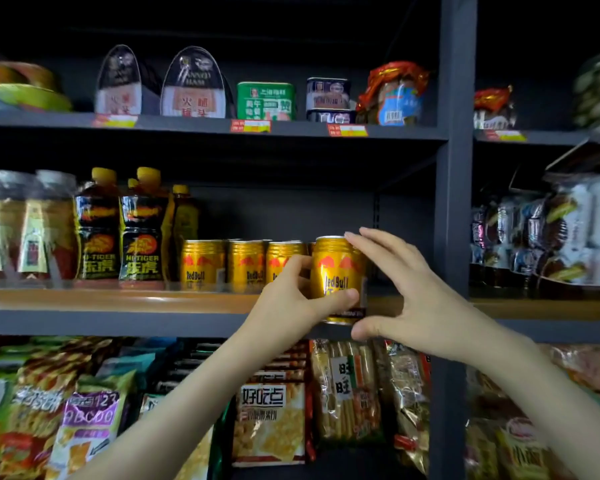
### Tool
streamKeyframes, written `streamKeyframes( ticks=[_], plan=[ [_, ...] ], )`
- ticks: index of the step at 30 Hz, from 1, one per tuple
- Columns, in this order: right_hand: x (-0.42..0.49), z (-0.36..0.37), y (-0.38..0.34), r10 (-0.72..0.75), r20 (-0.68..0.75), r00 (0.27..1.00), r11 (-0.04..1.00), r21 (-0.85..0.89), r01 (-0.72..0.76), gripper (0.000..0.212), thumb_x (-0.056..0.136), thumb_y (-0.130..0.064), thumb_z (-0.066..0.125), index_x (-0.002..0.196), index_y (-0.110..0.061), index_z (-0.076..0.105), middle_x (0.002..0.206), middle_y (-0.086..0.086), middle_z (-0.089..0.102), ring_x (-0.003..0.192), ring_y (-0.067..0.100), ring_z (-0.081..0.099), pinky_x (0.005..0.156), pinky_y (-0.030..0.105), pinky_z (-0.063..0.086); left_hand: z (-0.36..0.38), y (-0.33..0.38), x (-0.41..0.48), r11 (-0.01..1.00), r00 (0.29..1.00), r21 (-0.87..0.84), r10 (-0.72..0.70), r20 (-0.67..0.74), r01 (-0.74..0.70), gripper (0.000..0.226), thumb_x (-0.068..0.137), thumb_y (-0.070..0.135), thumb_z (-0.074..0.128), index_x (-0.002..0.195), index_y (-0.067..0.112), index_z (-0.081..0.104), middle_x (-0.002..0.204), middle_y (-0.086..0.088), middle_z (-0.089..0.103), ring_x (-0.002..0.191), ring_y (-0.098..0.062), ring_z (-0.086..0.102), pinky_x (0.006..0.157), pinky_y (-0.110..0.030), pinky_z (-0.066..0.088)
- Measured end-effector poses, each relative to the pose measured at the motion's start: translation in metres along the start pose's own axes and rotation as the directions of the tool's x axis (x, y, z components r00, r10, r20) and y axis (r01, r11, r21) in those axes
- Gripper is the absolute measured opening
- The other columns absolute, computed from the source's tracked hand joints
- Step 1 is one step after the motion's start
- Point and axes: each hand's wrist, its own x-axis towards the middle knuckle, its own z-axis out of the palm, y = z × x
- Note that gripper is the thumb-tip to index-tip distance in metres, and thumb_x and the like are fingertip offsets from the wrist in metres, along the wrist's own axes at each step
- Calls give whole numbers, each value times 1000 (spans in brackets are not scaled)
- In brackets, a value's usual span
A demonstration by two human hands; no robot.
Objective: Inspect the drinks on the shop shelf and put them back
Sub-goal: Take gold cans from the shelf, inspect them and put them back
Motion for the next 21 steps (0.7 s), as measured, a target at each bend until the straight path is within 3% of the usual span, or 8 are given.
streamKeyframes(
  ticks=[3, 6, 9, 13, 16, 18, 21],
  plan=[
    [5, 1, -6, -22, 1, 1000, 984, -177, 22, 114, 73, -44, 78, 135, -61, -16, 145, -39, -6, 124, -21, -2, 87, 14, 33, -4, 2, 8, 1000, 999, -1, -14, -35, 14, 72, 70, 52, 78, 128, 29, 43, 108, 9, 66, 96, -6, 65, 88, -34, 56],
    [12, 1, -11, -82, -62, 995, 953, -298, 60, 116, 76, -46, 75, 142, -52, -20, 145, -35, -7, 124, -18, 1, 71, 5, 35, -5, 10, 12, 999, 998, 43, -8, -60, 11, 68, 70, 51, 78, 124, 30, 42, 101, 11, 64, 89, -3, 64, 78, -25, 57],
    [18, 2, -14, -113, -86, 990, 939, -334, 78, 116, 77, -47, 74, 147, -43, -18, 149, -27, -8, 134, -6, 9, 74, 5, 38, -5, 15, 15, 992, 997, 123, 28, -74, -19, 62, 72, 49, 77, 117, 32, 39, 94, 13, 61, 81, 2, 61, 60, -11, 51],
    [22, 2, -17, -78, -101, 992, 941, -336, 40, 115, 77, -49, 74, 150, -37, -14, 147, -25, -3, 125, -7, 16, 77, 12, 44, -4, 14, 21, 979, 992, 194, 81, -101, -60, 61, 75, 51, 75, 114, 33, 32, 91, 16, 56, 78, 5, 58, 62, -13, 49],
    [29, 3, -16, -45, -179, 983, 964, -267, -5, 105, 76, -40, 77, 151, -34, 3, 144, -21, 9, 127, 4, 28, 85, 17, 46, -6, 10, 28, 964, 988, 238, 137, -69, -117, 64, 77, 54, 71, 125, 31, 35, 102, 15, 57, 79, 5, 56, 61, -8, 46],
    [35, 2, -11, -28, -234, 972, 981, -194, -18, 100, 74, -34, 80, 149, -31, 13, 142, -21, 14, 127, 5, 30, 93, 20, 44, -14, 8, 34, 947, 982, 268, 188, -18, -176, 68, 84, 53, 64, 139, 28, 33, 117, 11, 56, 91, 3, 56, 68, -4, 43],
    [44, -4, -1, 22, -271, 962, 985, -158, -66, 98, 73, -27, 82, 147, -30, 17, 140, -20, 16, 121, 2, 28, 90, 14, 38, -32, 0, 43, 852, 946, 432, 325, 7, -296, 66, 91, 52, 54, 147, 26, 32, 141, 4, 47, 127, -8, 43, 95, -14, 32]
  ],
)
